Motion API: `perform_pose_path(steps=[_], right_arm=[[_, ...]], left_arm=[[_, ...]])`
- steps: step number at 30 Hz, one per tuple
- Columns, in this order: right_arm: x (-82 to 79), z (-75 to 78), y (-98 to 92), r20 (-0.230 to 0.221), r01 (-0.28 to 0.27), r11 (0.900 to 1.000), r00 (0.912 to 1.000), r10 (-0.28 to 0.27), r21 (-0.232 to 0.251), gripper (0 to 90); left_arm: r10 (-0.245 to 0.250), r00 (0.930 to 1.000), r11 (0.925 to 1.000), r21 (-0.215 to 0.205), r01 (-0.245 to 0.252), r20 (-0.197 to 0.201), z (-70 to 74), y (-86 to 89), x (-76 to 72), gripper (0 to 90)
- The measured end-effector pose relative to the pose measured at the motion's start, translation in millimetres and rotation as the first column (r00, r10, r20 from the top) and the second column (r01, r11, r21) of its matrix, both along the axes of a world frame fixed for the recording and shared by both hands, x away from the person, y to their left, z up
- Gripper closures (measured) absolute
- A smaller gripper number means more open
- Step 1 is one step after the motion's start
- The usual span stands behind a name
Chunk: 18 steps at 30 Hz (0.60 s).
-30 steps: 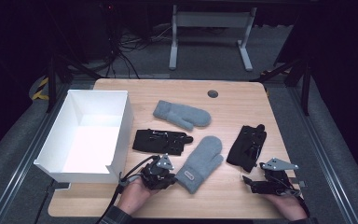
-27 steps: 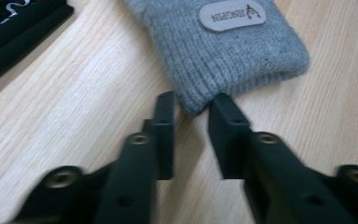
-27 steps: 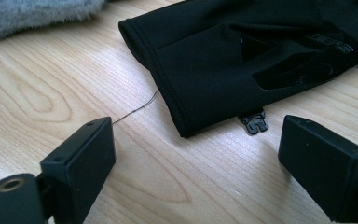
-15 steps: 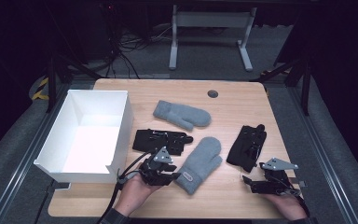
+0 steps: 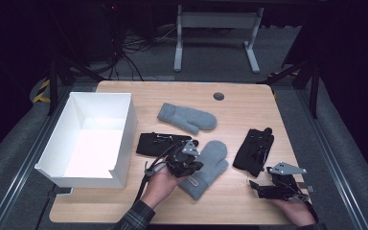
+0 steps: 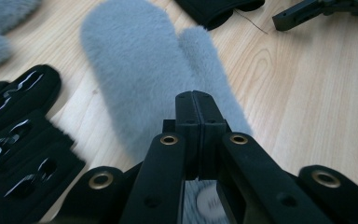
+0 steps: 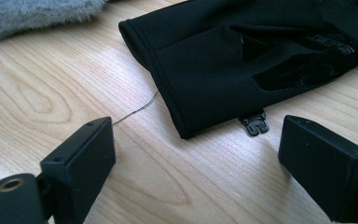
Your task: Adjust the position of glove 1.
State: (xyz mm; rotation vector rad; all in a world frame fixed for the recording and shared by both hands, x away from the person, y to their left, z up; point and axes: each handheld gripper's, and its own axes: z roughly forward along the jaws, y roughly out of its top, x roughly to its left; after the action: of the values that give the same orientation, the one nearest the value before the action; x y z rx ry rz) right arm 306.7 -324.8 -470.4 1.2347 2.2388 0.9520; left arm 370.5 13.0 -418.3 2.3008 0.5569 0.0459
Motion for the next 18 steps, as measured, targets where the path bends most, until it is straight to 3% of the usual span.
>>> perform_pose_path(steps=[5,9,18], right_arm=[[0.0,0.0,0.0,0.000,0.000,1.000,1.0000,0.000,0.000,11.1],[0.0,0.0,0.0,0.000,0.000,1.000,1.0000,0.000,0.000,11.1],[0.0,0.0,0.1,0.000,0.000,1.000,1.0000,0.000,0.000,11.2]], left_arm=[[-0.022,0.9995,0.9994,0.028,0.022,-0.022,-11.6,-20.9,7.0,89.9],[-0.064,0.9963,0.9955,0.066,0.068,-0.057,-20.2,-32.0,7.9,90.0],[-0.160,0.9843,0.9829,0.079,0.166,-0.075,-21.6,-29.6,-4.2,90.0]])
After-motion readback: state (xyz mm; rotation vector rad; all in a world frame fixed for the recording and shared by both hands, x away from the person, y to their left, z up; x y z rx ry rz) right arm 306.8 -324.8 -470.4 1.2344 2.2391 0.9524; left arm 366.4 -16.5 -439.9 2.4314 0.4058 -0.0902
